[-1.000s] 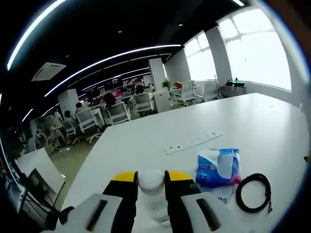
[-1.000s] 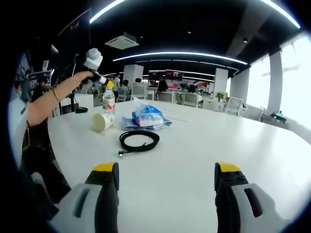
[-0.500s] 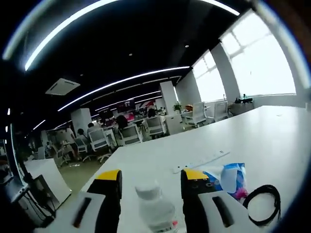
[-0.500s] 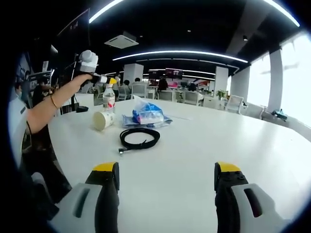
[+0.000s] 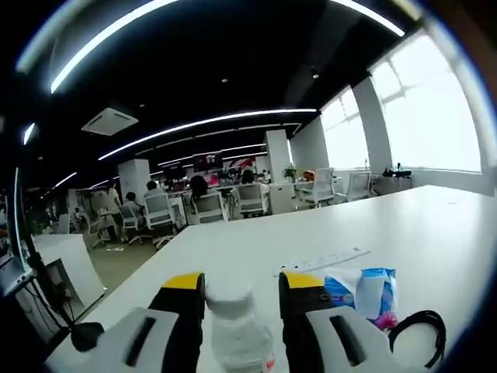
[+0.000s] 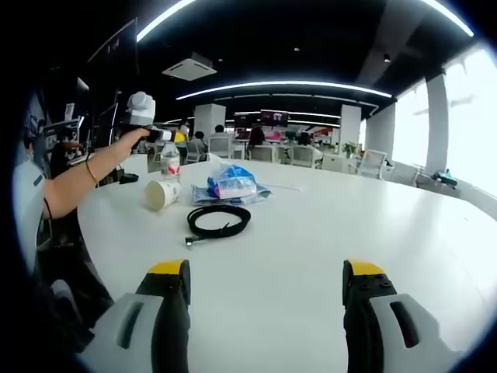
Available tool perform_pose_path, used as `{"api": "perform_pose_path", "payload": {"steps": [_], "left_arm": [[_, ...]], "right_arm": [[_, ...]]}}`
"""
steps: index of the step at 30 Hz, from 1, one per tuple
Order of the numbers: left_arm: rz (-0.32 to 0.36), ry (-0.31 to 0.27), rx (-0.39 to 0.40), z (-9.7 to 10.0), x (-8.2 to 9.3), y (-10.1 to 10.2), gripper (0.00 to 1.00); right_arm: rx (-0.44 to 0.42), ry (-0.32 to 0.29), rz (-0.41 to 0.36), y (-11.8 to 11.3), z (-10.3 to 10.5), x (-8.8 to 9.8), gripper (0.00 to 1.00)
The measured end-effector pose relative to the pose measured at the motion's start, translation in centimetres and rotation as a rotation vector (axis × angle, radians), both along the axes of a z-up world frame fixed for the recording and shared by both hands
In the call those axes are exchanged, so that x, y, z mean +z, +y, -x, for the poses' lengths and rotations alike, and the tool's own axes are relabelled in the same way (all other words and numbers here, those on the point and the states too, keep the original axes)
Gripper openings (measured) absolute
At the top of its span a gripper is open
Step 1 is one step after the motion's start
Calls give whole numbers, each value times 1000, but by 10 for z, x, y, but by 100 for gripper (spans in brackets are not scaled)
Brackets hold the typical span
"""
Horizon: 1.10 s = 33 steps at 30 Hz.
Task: Arrange the tabletop items into an orderly group along one side of the table until the central work area is clear of visible clutter.
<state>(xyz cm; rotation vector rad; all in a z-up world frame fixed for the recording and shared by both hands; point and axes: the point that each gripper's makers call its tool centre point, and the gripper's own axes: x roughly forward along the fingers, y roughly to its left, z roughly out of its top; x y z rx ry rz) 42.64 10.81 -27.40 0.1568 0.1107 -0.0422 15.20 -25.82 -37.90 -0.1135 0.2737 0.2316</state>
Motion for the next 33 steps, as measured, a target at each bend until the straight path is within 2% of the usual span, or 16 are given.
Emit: {"api": "perform_pose_path", "payload": {"steps": [2, 3, 5, 11, 21, 33], "left_arm": [[-12, 4, 18, 0, 0, 6, 23], [9, 9, 17, -2, -1, 9, 22], [51, 18, 13, -6, -4, 13, 22], [-7, -15, 32, -9, -6, 11, 22], [16, -17, 42, -6, -3, 14, 22], [28, 0, 12, 0, -1, 13, 21]], "right_arm": [[-7, -2, 4, -2, 0, 0, 78], [-10, -1, 3, -3, 0, 0, 78], [-15, 1, -1, -5, 0, -1, 78], [-14, 2, -1, -4, -1, -1, 78], [-23, 4, 2, -6, 0, -1, 77], [-27, 8, -1, -7, -1, -2, 77]]}}
